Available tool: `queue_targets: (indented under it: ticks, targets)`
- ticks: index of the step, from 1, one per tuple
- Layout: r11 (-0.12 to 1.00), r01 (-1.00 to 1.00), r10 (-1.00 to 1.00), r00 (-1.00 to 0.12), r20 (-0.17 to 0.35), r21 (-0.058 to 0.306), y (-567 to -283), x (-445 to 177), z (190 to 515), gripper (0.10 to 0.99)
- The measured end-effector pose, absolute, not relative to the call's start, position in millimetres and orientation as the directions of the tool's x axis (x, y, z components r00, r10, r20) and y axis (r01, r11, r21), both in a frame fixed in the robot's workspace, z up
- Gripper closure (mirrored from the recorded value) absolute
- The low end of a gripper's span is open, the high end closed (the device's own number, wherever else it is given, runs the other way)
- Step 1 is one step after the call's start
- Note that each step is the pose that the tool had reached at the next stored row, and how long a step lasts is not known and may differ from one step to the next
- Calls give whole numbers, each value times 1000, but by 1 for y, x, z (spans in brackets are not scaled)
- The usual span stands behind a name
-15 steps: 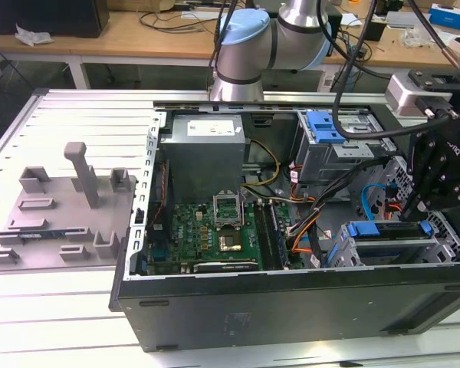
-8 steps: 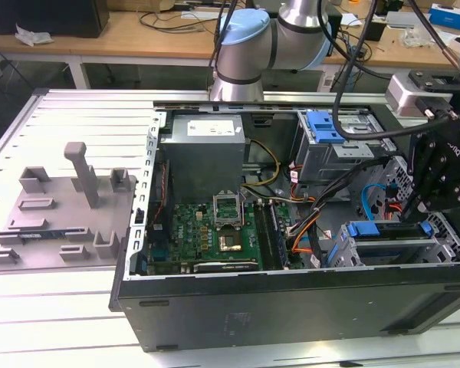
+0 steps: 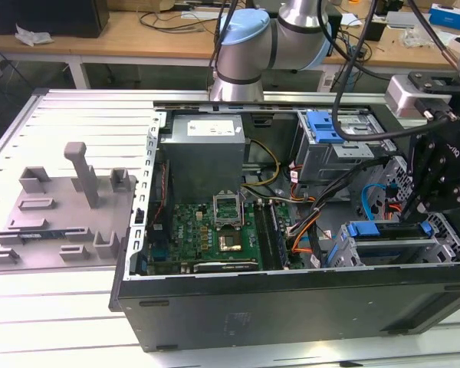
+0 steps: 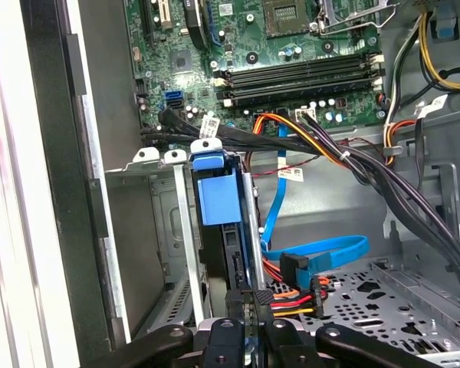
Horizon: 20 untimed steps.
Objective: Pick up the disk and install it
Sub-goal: 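Insert the first disk wire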
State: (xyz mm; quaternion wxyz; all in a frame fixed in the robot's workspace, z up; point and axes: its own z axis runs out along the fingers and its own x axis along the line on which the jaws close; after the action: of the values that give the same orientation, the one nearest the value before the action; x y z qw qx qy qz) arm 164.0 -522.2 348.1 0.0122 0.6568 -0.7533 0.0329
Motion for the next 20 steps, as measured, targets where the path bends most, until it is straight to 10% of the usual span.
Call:
queue_targets:
  ticks: [20]
  targets:
    - [128, -991, -990, -130, 62, -34, -522, 164, 345, 918]
